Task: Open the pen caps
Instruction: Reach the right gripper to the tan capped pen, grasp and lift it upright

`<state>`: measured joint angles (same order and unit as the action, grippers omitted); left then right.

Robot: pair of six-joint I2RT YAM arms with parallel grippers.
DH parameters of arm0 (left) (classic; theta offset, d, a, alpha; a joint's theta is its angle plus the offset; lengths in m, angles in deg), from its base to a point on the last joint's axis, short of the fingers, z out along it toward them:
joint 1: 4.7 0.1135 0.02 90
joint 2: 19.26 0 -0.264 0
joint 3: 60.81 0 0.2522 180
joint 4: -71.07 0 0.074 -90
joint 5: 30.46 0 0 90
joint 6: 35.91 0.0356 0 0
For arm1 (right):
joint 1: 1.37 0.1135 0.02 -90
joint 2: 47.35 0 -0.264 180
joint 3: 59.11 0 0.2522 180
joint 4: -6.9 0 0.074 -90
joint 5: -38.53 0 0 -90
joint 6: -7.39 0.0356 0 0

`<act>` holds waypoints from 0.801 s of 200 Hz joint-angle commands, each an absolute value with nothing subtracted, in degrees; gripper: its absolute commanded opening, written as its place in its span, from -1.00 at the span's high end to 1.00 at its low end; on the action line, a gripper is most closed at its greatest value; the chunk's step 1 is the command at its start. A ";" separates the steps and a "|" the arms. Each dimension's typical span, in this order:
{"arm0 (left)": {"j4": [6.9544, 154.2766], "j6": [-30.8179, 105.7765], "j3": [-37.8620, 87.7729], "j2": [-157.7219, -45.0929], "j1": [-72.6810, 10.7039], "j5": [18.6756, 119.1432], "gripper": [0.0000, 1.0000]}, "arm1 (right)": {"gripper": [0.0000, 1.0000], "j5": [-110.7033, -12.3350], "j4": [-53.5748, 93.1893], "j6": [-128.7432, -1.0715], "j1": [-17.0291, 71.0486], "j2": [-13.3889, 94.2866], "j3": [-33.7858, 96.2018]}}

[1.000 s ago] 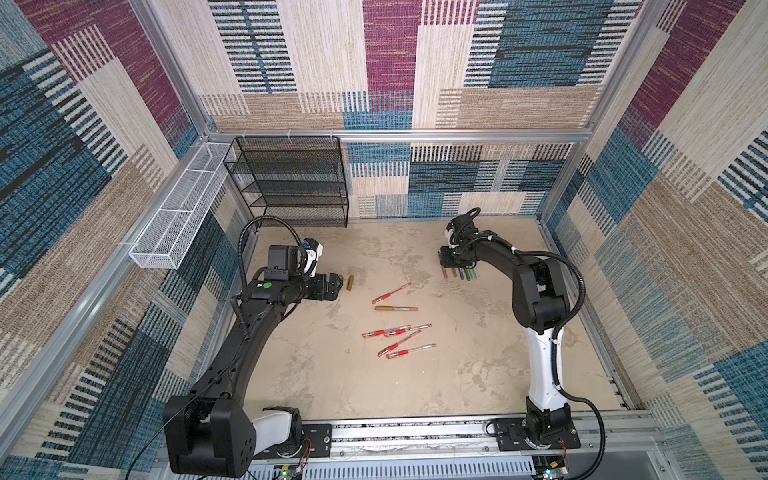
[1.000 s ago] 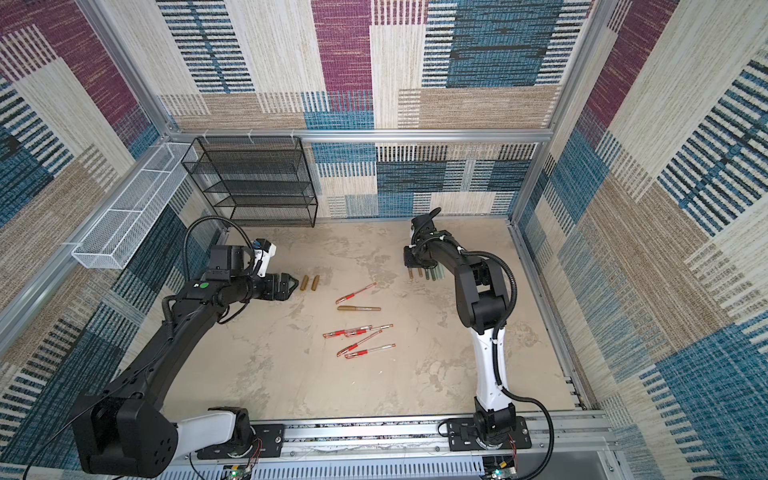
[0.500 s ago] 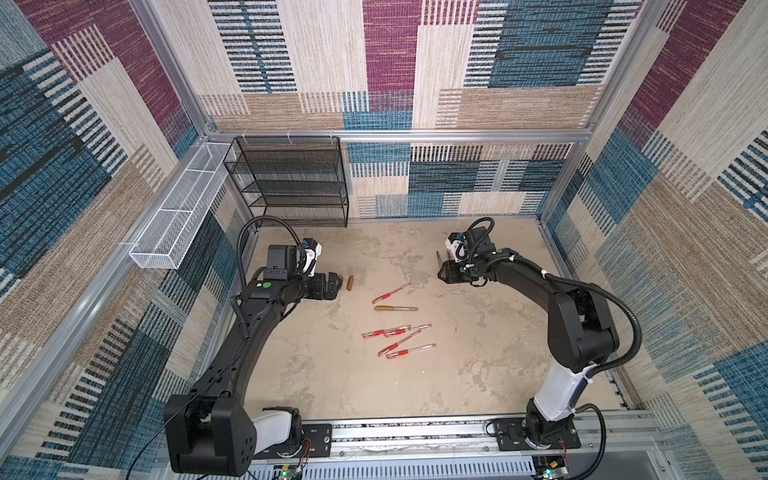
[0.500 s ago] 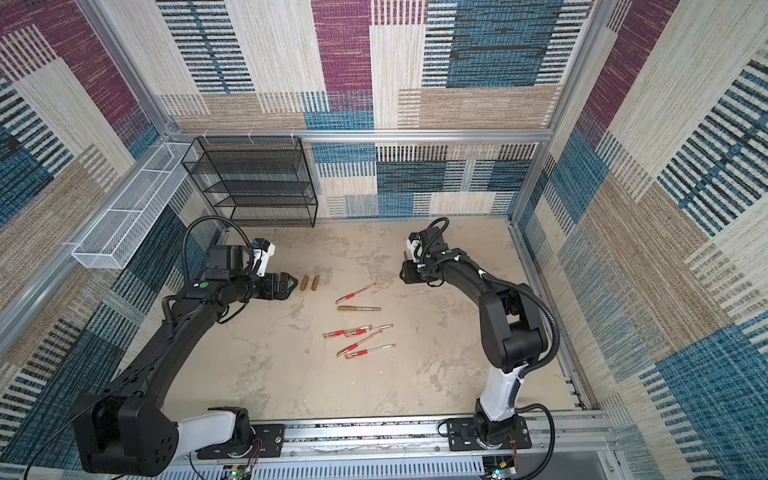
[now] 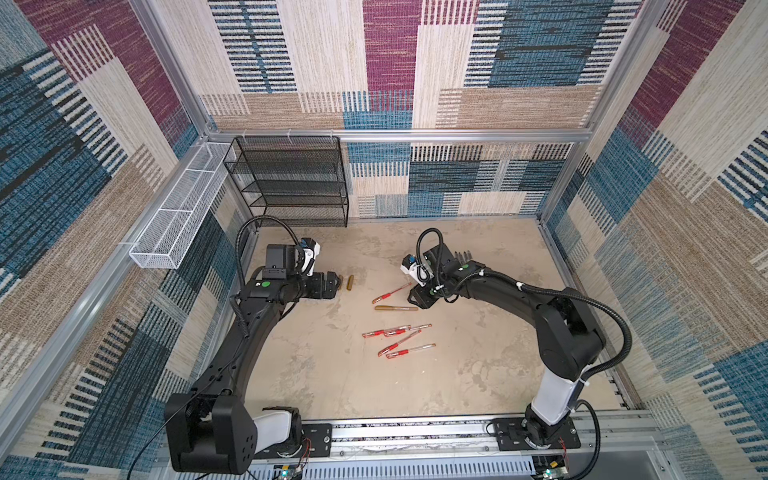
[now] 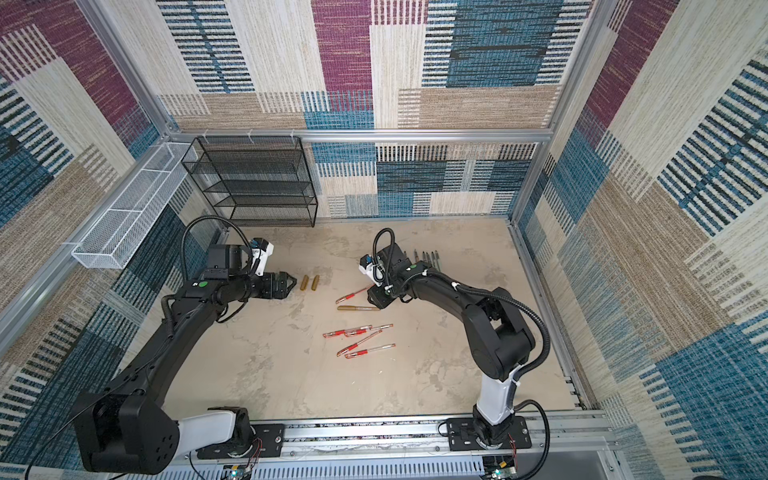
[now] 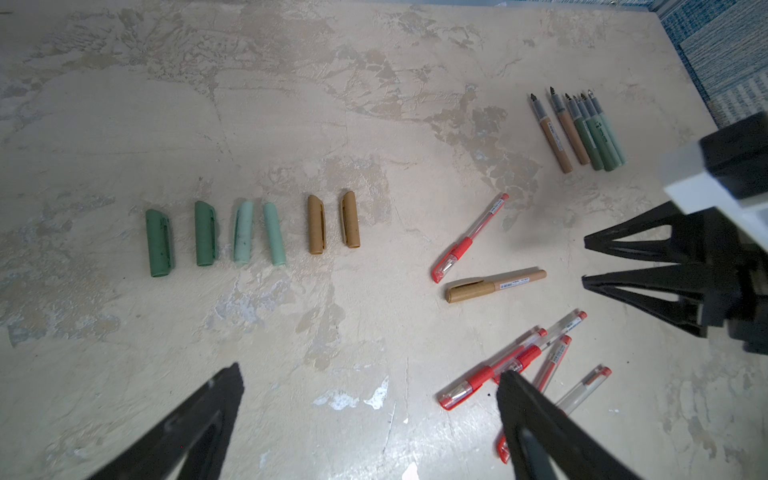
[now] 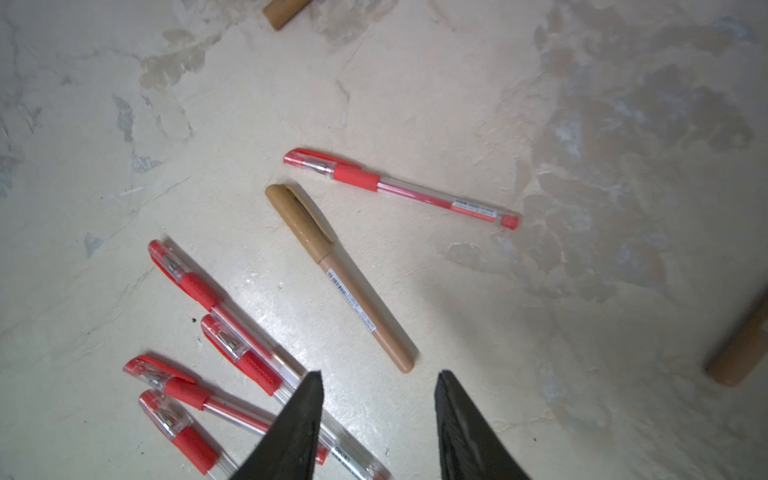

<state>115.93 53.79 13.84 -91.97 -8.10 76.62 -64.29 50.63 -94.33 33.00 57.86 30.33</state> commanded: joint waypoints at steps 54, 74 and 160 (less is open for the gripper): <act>114.99 52.67 13.61 -90.99 -7.52 77.56 -0.98 | 0.05 -59.62 60.48 -104.98 37.43 68.74 41.60; 114.98 52.68 13.42 -90.80 -7.42 77.64 -0.98 | 0.06 -59.36 62.15 -106.02 37.82 71.32 44.28; 114.90 52.50 13.34 -90.79 -7.07 77.73 -0.98 | 0.29 -61.07 62.93 -107.47 38.43 74.40 44.94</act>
